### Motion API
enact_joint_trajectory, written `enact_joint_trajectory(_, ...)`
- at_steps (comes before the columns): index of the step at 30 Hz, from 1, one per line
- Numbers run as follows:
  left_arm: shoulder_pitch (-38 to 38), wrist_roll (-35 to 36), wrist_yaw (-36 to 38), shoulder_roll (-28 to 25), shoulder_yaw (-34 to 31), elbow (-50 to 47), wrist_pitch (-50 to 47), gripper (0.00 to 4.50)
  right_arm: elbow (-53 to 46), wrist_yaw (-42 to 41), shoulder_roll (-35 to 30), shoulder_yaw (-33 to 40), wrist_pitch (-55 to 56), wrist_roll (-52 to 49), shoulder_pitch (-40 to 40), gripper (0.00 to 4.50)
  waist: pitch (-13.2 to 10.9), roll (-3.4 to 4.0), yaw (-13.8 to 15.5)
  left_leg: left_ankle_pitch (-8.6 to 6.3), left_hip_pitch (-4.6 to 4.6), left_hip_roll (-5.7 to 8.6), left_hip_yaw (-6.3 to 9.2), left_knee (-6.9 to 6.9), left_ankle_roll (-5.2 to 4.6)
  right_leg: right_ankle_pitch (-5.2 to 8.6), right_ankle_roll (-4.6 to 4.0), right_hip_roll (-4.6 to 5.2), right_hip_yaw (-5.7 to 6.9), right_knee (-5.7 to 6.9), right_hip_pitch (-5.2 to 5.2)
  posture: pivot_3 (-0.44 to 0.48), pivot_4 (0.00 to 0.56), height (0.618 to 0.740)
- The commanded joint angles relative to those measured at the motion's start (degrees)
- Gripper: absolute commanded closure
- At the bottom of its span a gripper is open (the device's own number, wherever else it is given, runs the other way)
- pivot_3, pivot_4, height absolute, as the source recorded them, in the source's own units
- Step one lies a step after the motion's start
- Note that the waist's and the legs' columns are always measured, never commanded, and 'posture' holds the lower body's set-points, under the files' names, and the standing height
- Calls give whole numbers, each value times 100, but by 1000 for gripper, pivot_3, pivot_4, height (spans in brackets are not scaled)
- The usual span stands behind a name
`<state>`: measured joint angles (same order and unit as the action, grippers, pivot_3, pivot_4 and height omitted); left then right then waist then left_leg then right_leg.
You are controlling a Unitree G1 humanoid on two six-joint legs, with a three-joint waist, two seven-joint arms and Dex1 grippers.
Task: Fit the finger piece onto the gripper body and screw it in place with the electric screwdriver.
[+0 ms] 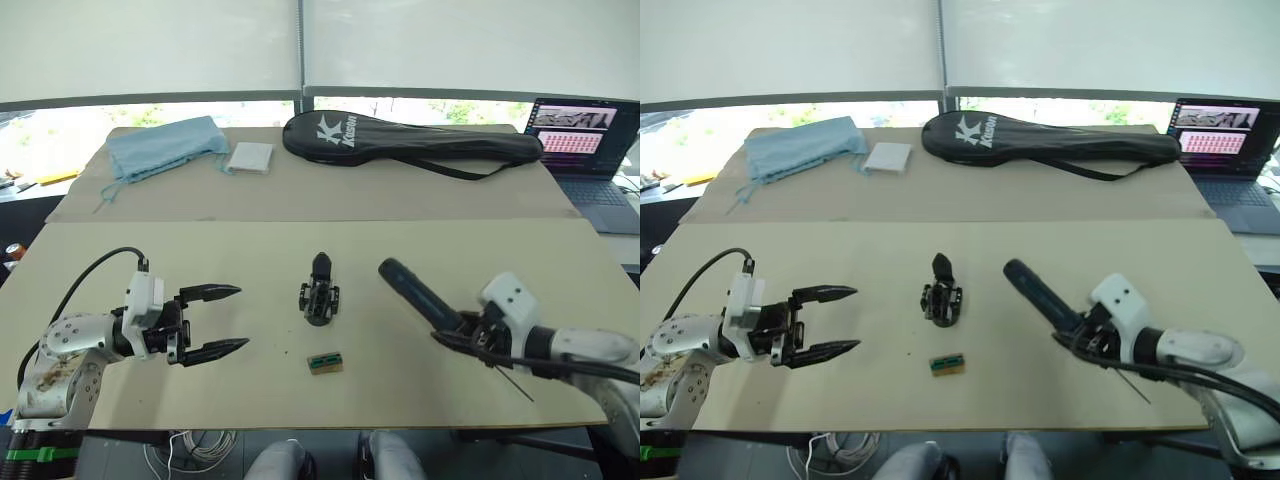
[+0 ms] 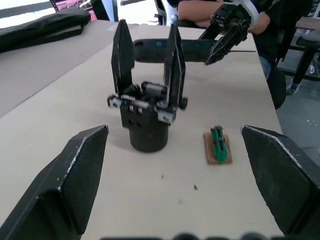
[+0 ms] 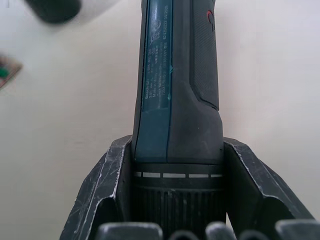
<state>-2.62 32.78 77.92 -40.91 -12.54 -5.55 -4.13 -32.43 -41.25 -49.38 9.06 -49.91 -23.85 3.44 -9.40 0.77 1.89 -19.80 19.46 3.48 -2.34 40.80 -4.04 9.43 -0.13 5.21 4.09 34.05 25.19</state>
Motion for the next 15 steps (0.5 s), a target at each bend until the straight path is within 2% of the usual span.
enact_joint_trajectory(1, 71, -176, 113, 51, 125, -21, 415, 0, -123, 86, -175, -135, 519, 433, 147, 2513, -4, -7, 29, -2, 3, 7, -1, 4, -5, -2, 5, 3, -1, -1, 2, 0, 150, 740)
enact_joint_trajectory(10, 116, -12, 52, 183, 517, -504, 193, 0, 18, -15, -148, -260, 122, 252, -31, 2513, -10, -24, -50, -2, -5, -5, -1, 3, -4, 0, 3, -6, 1, 2, -2, 0, 150, 740)
enact_joint_trajectory(12, 78, 7, 10, 200, 570, -570, 133, 0, -3, -118, -178, -183, -144, 40, -134, 1457, -11, -25, -71, -2, -6, -5, -1, 4, -4, 0, 3, -7, 0, 2, -3, 0, 150, 740)
enact_joint_trajectory(15, 62, 37, 6, 175, 616, -623, 53, 0, -168, -340, -471, -189, -290, -93, -322, 434, -11, -25, -85, -1, -7, -5, -1, 3, -5, 1, 3, -7, 0, 1, -5, 0, 150, 740)
